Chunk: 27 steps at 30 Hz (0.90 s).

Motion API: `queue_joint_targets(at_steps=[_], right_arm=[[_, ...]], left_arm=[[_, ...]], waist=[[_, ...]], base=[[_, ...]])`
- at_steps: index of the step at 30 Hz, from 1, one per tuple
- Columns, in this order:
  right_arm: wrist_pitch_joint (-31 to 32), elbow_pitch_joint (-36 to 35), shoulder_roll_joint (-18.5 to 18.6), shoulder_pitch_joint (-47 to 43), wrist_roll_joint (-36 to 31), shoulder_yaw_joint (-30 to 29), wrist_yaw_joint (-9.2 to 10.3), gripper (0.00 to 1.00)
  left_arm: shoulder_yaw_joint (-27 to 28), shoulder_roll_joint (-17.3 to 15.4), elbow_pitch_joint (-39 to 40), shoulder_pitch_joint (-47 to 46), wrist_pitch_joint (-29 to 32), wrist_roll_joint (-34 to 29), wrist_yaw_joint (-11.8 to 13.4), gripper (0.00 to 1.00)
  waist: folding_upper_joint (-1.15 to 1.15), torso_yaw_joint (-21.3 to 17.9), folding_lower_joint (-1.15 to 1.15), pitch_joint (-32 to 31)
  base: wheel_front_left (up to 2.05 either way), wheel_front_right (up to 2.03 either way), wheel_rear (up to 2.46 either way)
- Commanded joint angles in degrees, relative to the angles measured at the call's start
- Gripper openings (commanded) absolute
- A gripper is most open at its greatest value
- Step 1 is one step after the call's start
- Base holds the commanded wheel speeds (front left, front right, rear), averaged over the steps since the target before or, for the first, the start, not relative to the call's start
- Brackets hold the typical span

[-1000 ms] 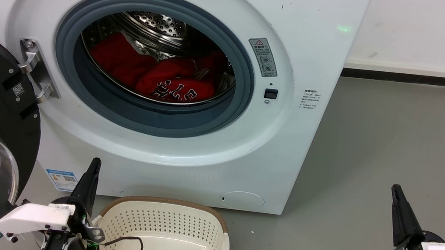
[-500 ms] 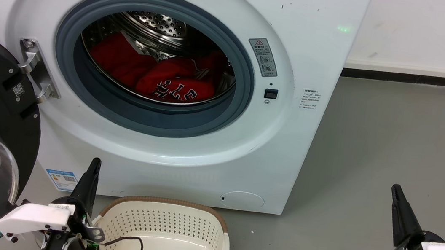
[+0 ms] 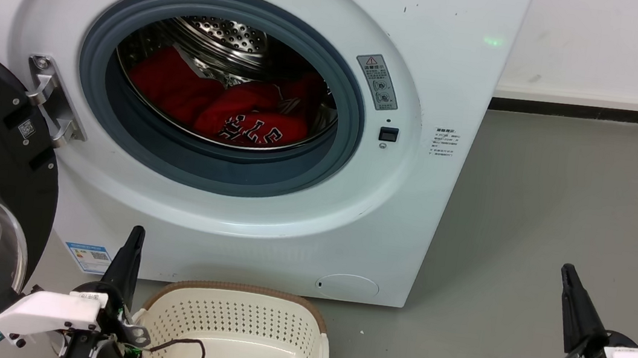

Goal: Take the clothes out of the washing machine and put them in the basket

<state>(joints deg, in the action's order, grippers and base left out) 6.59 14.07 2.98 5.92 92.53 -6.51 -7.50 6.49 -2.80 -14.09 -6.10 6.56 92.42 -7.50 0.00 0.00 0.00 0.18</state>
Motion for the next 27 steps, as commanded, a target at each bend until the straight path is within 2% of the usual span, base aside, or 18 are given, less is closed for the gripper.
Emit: queue_joint_targets(at_steps=[1,2,9,14,27], right_arm=[[-0.04,0.06,-0.17,0.75,-0.3,0.03,0.02,0.0],[-0.02,0.13,0.0,-0.09,0.0,0.0,0.0,1.0],[-0.86,1.38,-0.07,-1.72,-0.52,0.23,0.01,1.0],[-2.34,0.68,-0.07,-2.26,-2.91,0.1,0.01,1.0],[-5.78,-4.01,-0.05,-3.63,-16.88,0.47,0.01,1.0]], left_arm=[[0.11,-0.18,0.02,-0.4,0.09,-0.05,-0.14,0.0],[-0.02,0.02,-0.16,0.09,-0.03,0.0,0.0,1.0],[-0.33,0.24,-1.08,1.77,-0.89,-0.45,0.01,1.0],[0.12,0.21,-0.1,2.08,-2.35,-3.56,0.01,1.0],[1.19,0.14,3.77,2.39,-5.77,-15.6,1.41,1.0]], waist=[[0.0,0.0,0.0,0.0],[0.0,0.0,0.0,0.0],[0.0,0.01,0.0,0.03],[0.0,0.02,0.0,0.07],[0.0,0.01,0.0,0.35]], base=[[0.0,0.0,0.0],[0.0,0.0,0.0],[0.0,0.0,0.0],[0.0,0.0,0.0],[0.0,0.0,0.0]])
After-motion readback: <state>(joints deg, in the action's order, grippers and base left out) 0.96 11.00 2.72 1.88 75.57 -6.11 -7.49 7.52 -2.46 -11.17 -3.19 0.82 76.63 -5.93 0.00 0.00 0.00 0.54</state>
